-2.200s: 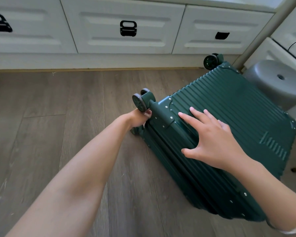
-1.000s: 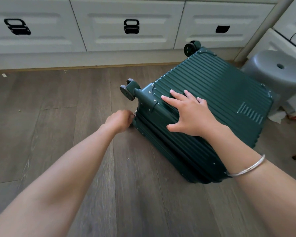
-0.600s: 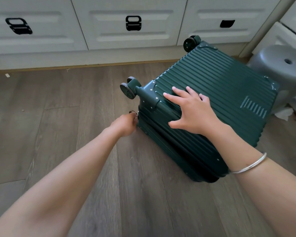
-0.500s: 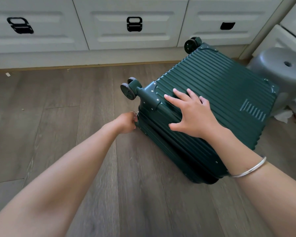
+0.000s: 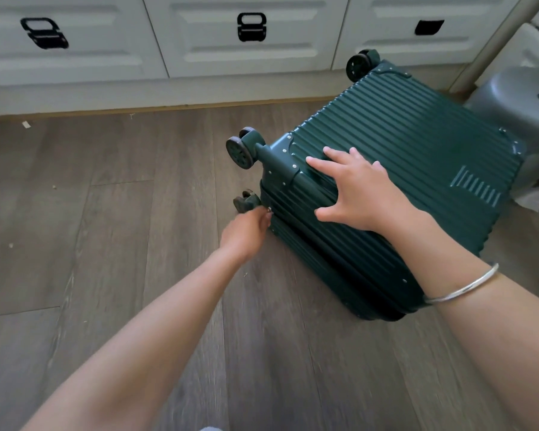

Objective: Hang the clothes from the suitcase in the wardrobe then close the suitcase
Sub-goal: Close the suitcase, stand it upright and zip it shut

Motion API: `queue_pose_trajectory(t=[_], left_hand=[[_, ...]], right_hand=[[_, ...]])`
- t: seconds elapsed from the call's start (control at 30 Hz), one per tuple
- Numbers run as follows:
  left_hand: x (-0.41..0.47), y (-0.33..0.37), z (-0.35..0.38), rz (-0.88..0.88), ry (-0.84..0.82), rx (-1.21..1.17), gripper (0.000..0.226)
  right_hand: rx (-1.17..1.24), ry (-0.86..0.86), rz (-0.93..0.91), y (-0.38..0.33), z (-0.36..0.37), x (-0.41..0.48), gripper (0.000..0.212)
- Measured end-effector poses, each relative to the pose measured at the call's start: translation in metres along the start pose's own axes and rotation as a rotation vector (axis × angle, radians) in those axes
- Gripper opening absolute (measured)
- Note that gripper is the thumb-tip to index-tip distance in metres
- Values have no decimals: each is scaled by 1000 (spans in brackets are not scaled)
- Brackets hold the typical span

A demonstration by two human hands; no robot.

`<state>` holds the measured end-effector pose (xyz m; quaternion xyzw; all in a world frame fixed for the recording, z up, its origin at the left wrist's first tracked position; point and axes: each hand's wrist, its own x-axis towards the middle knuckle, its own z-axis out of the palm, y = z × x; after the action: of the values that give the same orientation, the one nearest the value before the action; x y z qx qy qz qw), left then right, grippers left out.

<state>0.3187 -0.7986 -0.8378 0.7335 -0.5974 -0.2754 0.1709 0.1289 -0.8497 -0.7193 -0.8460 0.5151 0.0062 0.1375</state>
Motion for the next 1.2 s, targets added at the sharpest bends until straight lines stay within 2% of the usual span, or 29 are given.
queue_pose_trajectory(t=[0.13, 0.2, 0.3, 0.4, 0.6, 0.73, 0.83, 0.97, 1.2], left_hand=[[-20, 24, 27, 138, -251, -30, 22], [-23, 30, 31, 143, -304, -42, 22], [-19, 32, 29, 117, -339, -21, 21], [-14, 36, 25, 106, -348, -2, 22], [-12, 39, 31, 3, -313, -108, 32], [-13, 38, 28, -4, -284, -80, 29], [-15, 36, 25, -8, -208, -77, 32], [-11, 19, 3, -92, -85, -83, 29], [-25, -18, -42, -162, -120, 53, 26]], right_hand=[[2, 16, 1, 1, 8, -5, 90], [23, 7, -25, 8, 10, -11, 91], [41, -10, -114, 23, 7, -31, 97], [-74, -64, -182, 45, 0, -63, 110], [-452, -320, -100, 97, -6, -117, 137], [-533, -182, -183, 106, 1, -122, 126], [-446, -155, -192, 100, -12, -116, 111], [-405, -72, -216, 71, -21, -95, 103], [-332, 66, -313, -3, 4, -39, 95]])
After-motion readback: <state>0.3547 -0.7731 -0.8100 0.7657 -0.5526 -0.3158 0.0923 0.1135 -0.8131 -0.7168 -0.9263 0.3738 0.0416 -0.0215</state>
